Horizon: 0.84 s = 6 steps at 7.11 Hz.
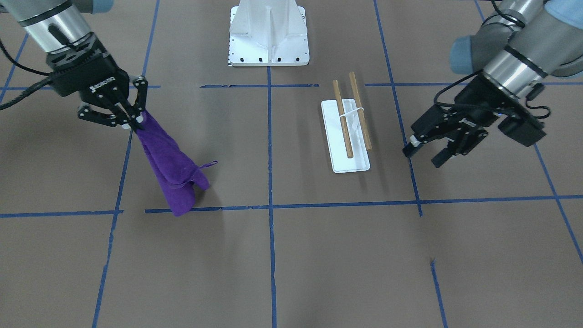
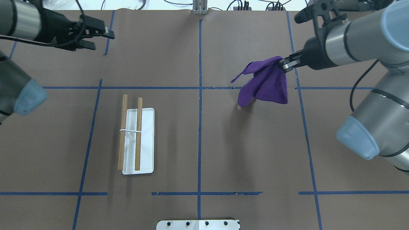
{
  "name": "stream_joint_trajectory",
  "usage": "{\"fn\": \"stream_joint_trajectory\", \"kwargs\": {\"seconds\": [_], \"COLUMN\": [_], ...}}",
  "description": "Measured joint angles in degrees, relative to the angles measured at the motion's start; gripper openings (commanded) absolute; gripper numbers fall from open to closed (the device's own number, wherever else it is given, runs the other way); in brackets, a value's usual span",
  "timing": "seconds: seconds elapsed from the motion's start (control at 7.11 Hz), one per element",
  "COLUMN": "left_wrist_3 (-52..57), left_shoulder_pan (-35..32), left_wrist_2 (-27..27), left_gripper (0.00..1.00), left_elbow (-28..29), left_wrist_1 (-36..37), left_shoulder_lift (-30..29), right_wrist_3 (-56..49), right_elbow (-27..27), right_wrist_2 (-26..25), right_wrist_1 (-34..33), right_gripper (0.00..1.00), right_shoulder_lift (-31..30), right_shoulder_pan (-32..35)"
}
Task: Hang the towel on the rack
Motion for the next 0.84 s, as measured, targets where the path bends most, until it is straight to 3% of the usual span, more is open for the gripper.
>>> {"fn": "stream_joint_trajectory", "kwargs": {"seconds": [0.56, 0.84], "left_wrist_3": [-21.83, -29.54], "left_shoulder_pan": [10.33, 12.88], "left_wrist_2": [8.00, 11.54], "left_gripper": [0.82, 0.88], "left_elbow": [1.00, 1.92], "left_wrist_1": [1.05, 1.16], "left_shoulder_lift": [-8.94, -11.16], "right_wrist_3": [7.32, 7.83], "right_elbow": [-0.71, -1.33], "right_wrist_2": [-8.17, -10.61], "right_wrist_1": [0.03, 0.06], "right_gripper": [0.00, 0.00], "right_shoulder_lift": [7.69, 9.96], "right_shoulder_pan": [-7.48, -8.99]}}
